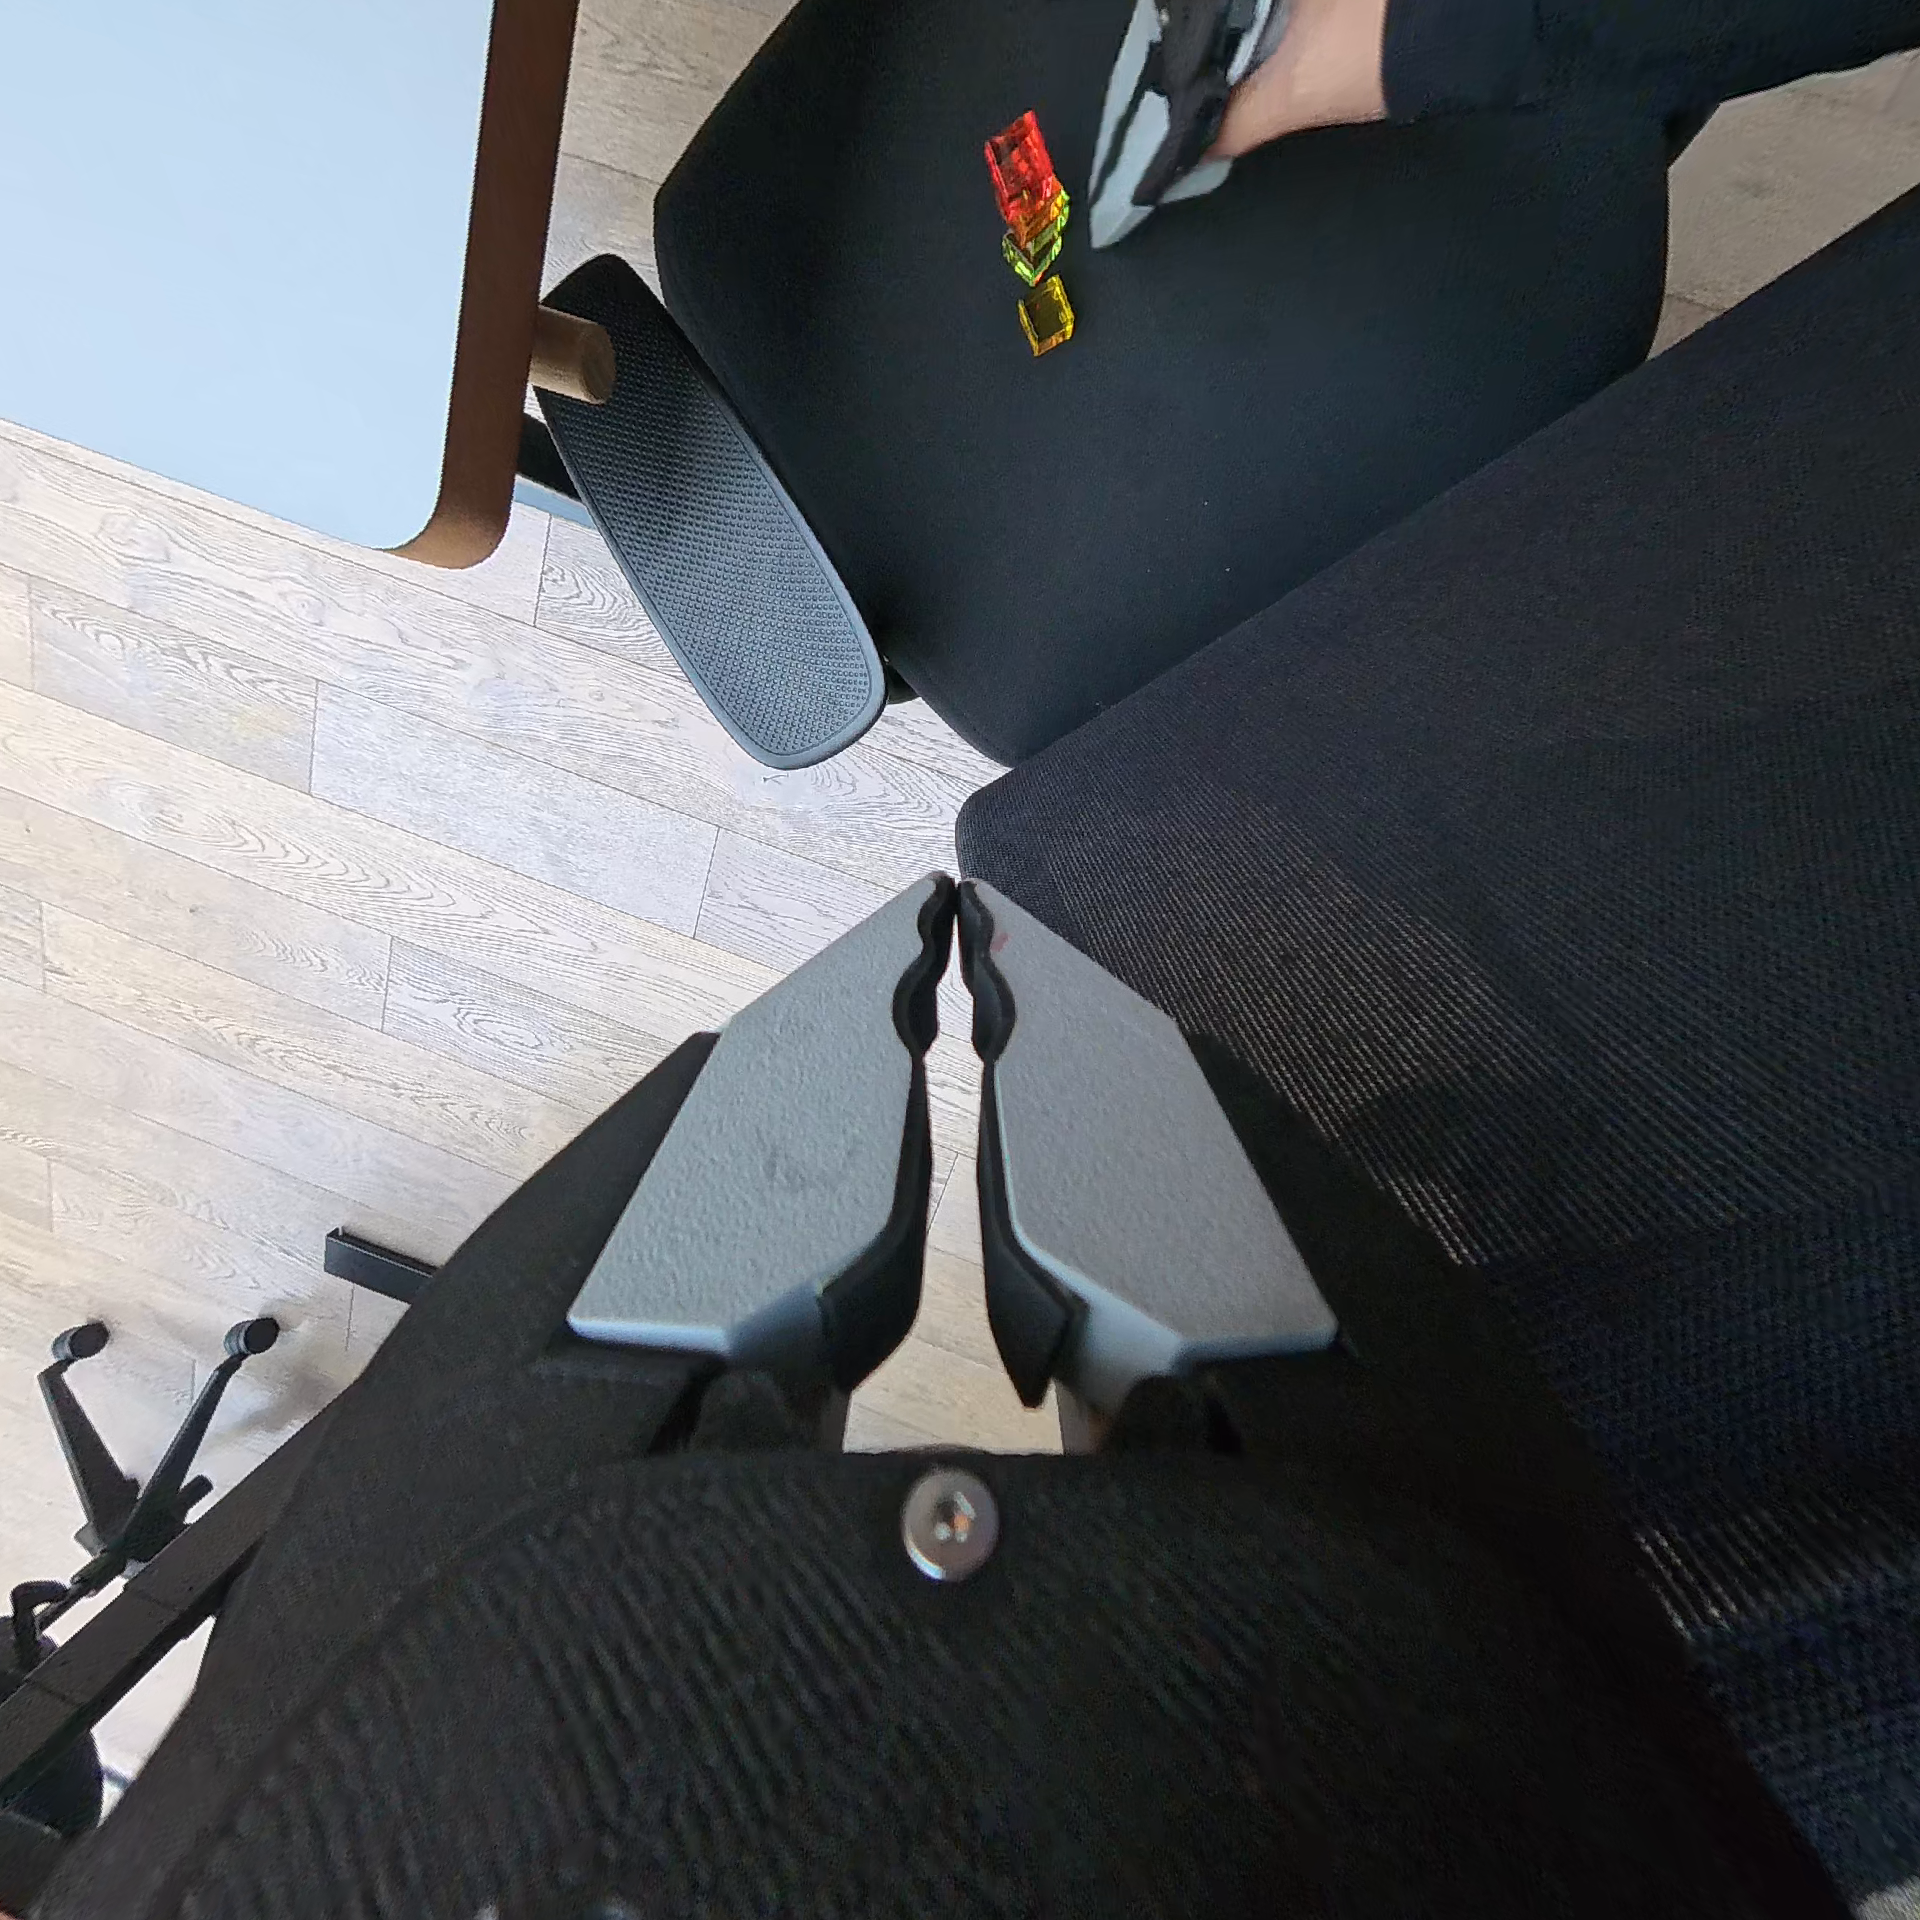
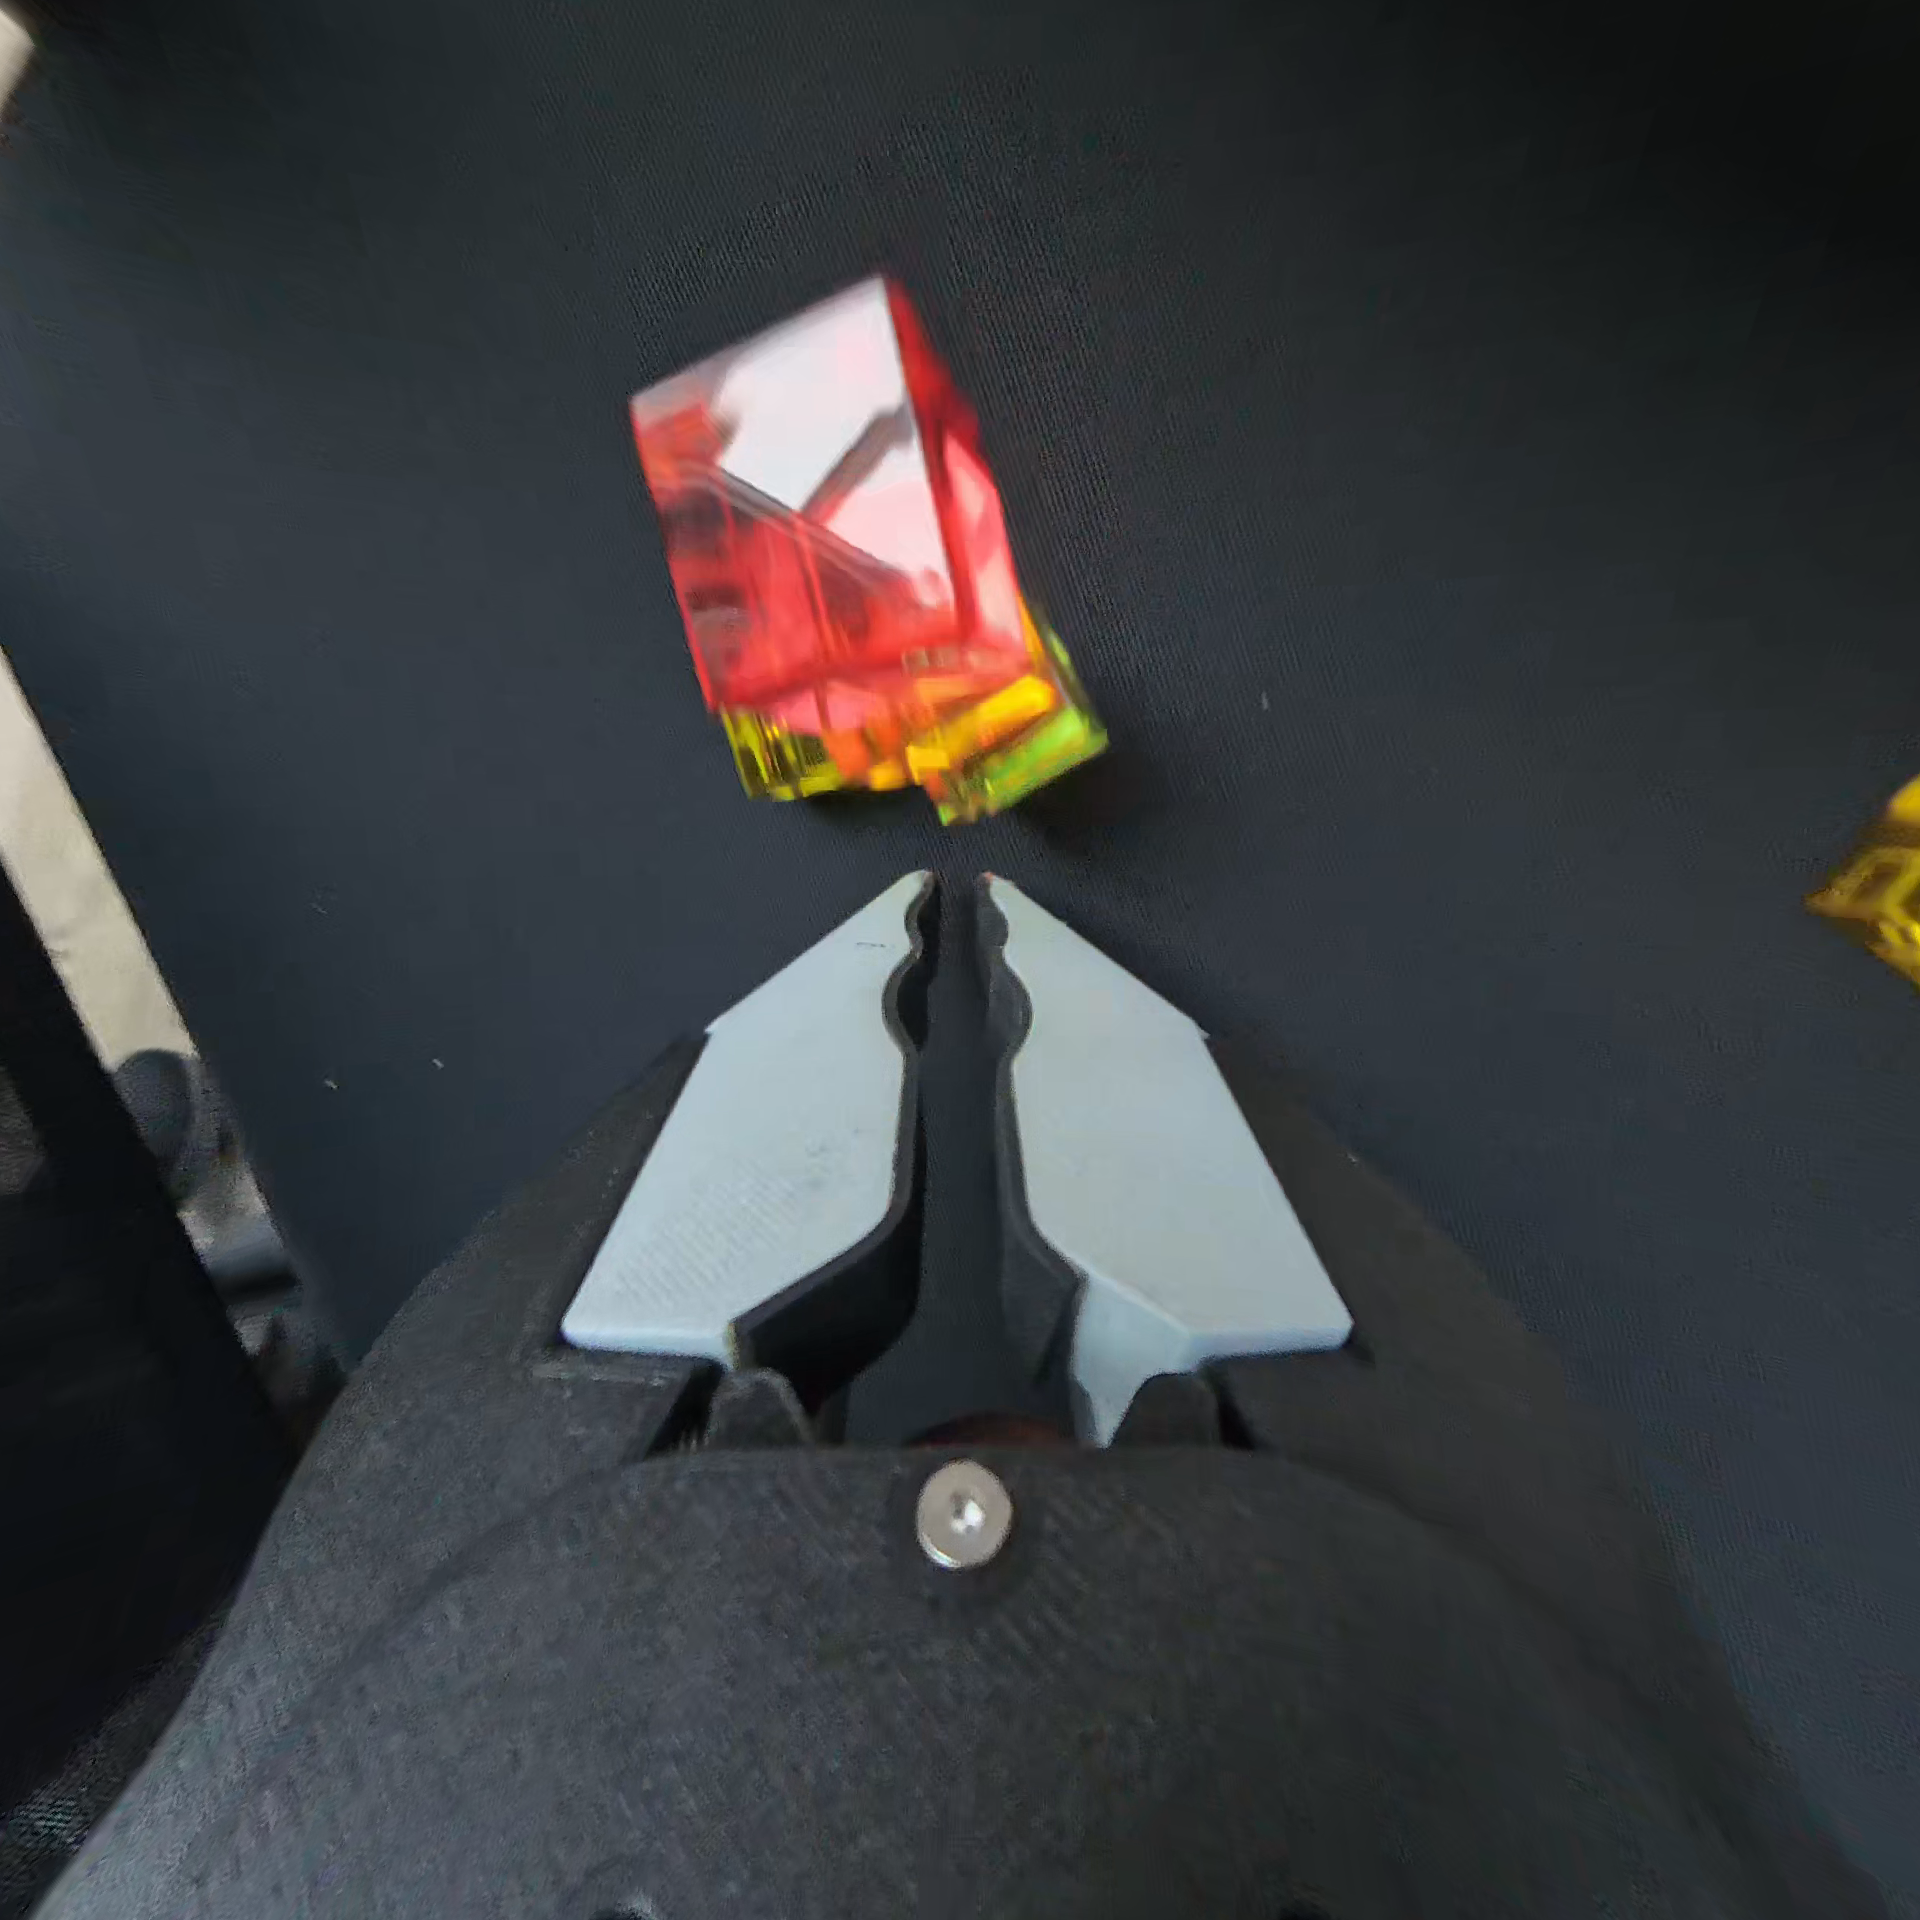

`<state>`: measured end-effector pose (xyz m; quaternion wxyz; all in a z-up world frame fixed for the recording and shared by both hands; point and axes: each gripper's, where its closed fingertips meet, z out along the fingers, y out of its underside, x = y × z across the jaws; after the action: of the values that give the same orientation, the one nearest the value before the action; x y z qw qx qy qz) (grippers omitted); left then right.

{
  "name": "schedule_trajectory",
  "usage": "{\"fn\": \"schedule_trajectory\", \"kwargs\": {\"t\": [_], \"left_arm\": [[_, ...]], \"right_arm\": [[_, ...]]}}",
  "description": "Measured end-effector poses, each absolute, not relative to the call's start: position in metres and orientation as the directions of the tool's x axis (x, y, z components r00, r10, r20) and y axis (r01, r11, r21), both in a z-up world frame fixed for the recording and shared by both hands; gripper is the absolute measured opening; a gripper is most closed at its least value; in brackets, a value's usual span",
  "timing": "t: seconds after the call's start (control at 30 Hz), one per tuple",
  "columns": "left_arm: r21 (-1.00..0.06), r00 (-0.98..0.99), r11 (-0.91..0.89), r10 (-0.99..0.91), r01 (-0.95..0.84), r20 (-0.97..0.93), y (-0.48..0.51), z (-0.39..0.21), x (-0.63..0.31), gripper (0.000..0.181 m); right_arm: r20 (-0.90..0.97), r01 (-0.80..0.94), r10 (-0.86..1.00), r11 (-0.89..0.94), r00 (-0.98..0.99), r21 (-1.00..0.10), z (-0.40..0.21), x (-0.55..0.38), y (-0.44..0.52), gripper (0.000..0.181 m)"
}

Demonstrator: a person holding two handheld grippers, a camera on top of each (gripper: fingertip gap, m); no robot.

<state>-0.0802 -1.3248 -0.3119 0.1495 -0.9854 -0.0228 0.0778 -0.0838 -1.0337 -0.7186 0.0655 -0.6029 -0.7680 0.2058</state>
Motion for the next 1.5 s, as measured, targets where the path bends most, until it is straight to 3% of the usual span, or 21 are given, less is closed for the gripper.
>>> {"fn": "schedule_trajectory", "kwargs": {"t": [0.37,0.93,1.13,1.33,1.5], "left_arm": [[-0.303,0.987,-0.952,0.075,0.028,-0.144,-1.325,-0.312,-0.081,0.000],[-0.302,0.986,-0.953,0.070,0.022,-0.151,-1.325,-0.312,-0.081,0.000],[-0.299,0.986,-0.954,0.051,0.002,-0.157,-1.326,-0.312,-0.079,0.000],[-0.351,0.981,-0.936,0.034,-0.037,-0.193,-1.318,-0.303,-0.081,0.000],[-0.390,0.980,-0.920,0.037,-0.043,-0.194,-1.312,-0.297,-0.082,0.000]], "right_arm": [[-0.116,0.883,0.951,0.216,-0.287,-0.416,-0.707,-0.102,-1.032,0.005],[-0.246,0.941,0.965,-0.003,-0.086,-0.338,-0.716,-0.040,-1.029,0.013],[-0.216,0.938,0.970,0.033,-0.114,-0.346,-0.717,-0.080,-1.027,0.011],[-0.275,0.952,0.941,0.117,-0.197,-0.282,-0.712,-0.092,-1.067,0.005],[-0.316,0.970,0.927,0.143,-0.201,-0.196,-0.685,-0.036,-1.091,0.005]]}}
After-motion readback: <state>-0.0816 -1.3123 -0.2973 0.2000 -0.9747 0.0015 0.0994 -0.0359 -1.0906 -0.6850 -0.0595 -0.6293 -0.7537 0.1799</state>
